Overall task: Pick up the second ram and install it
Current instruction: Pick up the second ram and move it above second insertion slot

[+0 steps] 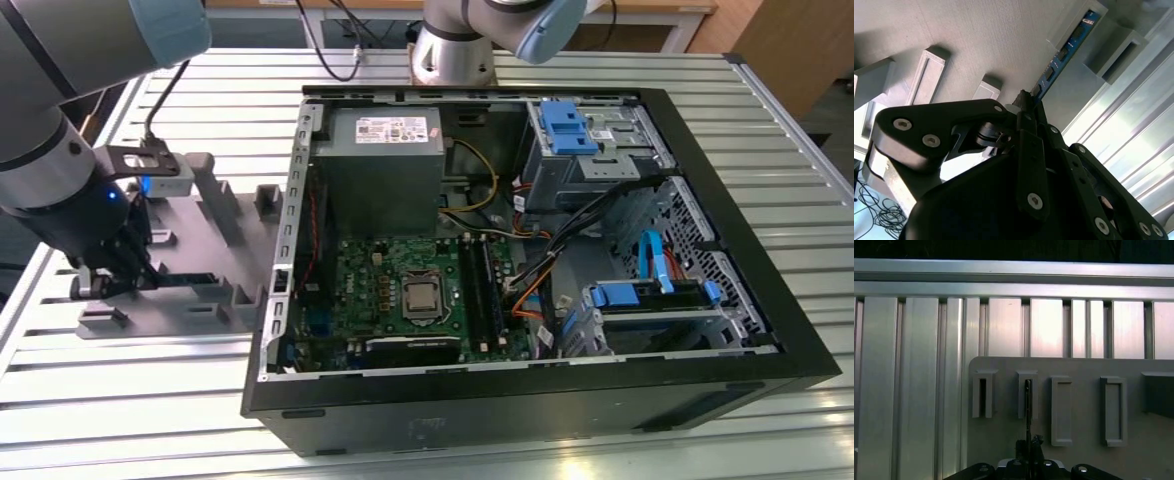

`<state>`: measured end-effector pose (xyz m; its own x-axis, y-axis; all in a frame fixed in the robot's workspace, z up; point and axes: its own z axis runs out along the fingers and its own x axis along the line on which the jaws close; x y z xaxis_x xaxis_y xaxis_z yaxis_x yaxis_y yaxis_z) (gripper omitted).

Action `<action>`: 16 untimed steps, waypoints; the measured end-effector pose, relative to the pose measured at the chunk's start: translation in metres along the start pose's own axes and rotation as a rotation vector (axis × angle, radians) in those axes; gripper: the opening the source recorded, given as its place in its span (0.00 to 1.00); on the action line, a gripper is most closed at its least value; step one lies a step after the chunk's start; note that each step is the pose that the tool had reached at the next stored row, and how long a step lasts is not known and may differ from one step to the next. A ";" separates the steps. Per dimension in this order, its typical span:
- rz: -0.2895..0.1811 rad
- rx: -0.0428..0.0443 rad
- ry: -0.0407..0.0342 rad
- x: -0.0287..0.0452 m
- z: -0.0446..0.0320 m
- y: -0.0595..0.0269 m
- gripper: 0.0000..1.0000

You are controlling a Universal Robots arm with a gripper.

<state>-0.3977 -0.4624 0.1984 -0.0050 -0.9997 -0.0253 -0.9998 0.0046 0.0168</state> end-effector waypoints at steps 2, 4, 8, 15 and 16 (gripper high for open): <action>0.000 -0.0001 0.0000 0.0000 -0.0006 0.0000 0.14; 0.000 0.0000 0.0000 0.0000 -0.0011 0.0000 0.14; 0.000 -0.0001 0.0000 0.0000 -0.0017 0.0000 0.14; 0.000 -0.0002 0.0001 -0.0001 -0.0031 0.0001 0.14; 0.000 -0.0001 0.0001 -0.0001 -0.0034 0.0001 0.14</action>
<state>-0.3977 -0.4624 0.2019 -0.0050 -0.9997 -0.0252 -0.9998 0.0046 0.0169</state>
